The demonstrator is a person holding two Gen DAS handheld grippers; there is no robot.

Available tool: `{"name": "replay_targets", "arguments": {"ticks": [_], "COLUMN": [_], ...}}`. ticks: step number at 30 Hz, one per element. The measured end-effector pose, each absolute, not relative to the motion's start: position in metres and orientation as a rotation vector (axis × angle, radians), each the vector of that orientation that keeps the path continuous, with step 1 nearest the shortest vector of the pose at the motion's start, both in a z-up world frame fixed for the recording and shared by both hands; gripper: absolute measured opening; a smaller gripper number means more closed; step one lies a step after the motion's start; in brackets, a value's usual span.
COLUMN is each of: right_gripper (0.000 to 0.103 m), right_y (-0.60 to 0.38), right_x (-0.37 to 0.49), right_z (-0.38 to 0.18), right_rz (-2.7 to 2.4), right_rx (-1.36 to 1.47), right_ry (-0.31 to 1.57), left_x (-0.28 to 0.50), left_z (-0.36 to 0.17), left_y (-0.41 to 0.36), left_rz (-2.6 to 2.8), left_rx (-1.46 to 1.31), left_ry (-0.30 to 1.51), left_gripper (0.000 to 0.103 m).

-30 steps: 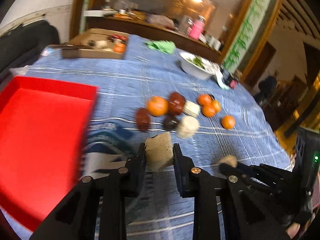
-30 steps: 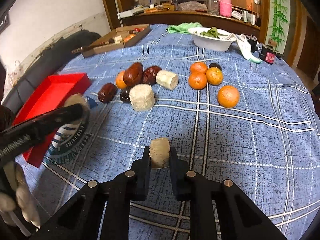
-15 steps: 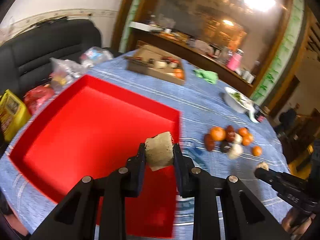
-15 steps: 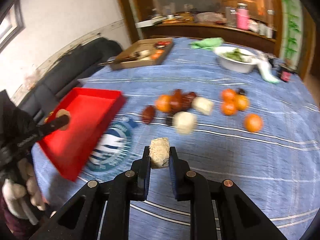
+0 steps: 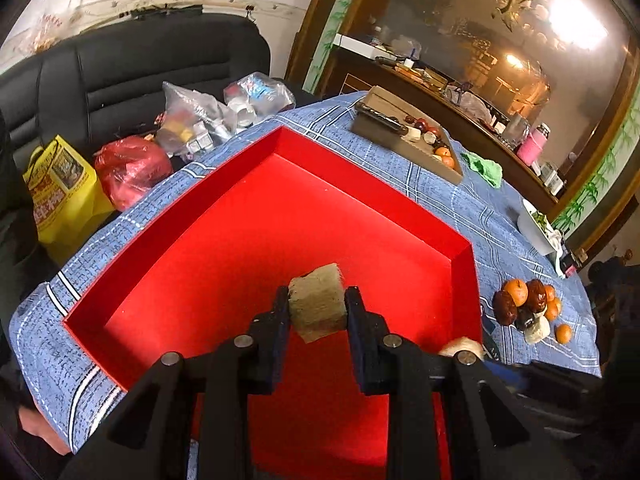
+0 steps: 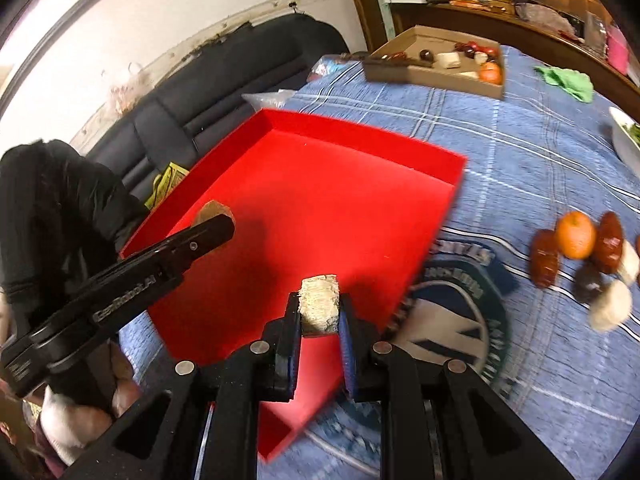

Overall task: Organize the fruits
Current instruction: 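Carry both cubes over the red tray and open both tools to drop them, then move both open tools back toward the fruit on the cloth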

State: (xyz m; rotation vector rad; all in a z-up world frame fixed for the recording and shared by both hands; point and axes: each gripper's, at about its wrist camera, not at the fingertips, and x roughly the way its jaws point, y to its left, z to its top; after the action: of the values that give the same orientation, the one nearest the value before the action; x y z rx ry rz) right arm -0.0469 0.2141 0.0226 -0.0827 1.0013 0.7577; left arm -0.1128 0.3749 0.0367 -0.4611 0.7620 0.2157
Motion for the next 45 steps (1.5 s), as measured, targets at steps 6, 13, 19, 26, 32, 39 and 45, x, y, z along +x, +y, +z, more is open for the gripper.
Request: {"name": "replay_targets", "arguments": {"ticks": [6, 13, 19, 26, 32, 39, 45], "right_gripper": [0.041, 0.042, 0.04, 0.037, 0.042, 0.103, 0.085], "right_y": [0.215, 0.194, 0.204, 0.179, 0.128, 0.009, -0.06], "right_x": [-0.046, -0.032, -0.021, -0.027, -0.029, -0.035, -0.02], "right_z": [0.028, 0.034, 0.012, 0.016, 0.043, 0.116, 0.074], "right_rz": [0.747, 0.553, 0.47, 0.406, 0.463, 0.304, 0.16], "right_rx": [-0.099, -0.097, -0.138, -0.15, 0.001, 0.033, 0.075], "right_ry": [0.97, 0.934, 0.993, 1.003, 0.98, 0.668, 0.799], "left_x": [-0.115, -0.12, -0.122, -0.122, -0.121, -0.113, -0.087], "left_z": [0.039, 0.05, 0.056, 0.064, 0.081, 0.101, 0.083], "left_y": [0.379, 0.372, 0.358, 0.344, 0.321, 0.273, 0.217], "left_rz": [0.194, 0.176, 0.155, 0.134, 0.094, 0.01, -0.101], "left_rx": [-0.497, -0.512, -0.484, -0.479, -0.454, -0.393, -0.345], "left_ry": [0.737, 0.698, 0.704, 0.697, 0.685, 0.654, 0.758], "left_gripper": [0.038, 0.043, 0.043, 0.046, 0.061, 0.084, 0.083]}}
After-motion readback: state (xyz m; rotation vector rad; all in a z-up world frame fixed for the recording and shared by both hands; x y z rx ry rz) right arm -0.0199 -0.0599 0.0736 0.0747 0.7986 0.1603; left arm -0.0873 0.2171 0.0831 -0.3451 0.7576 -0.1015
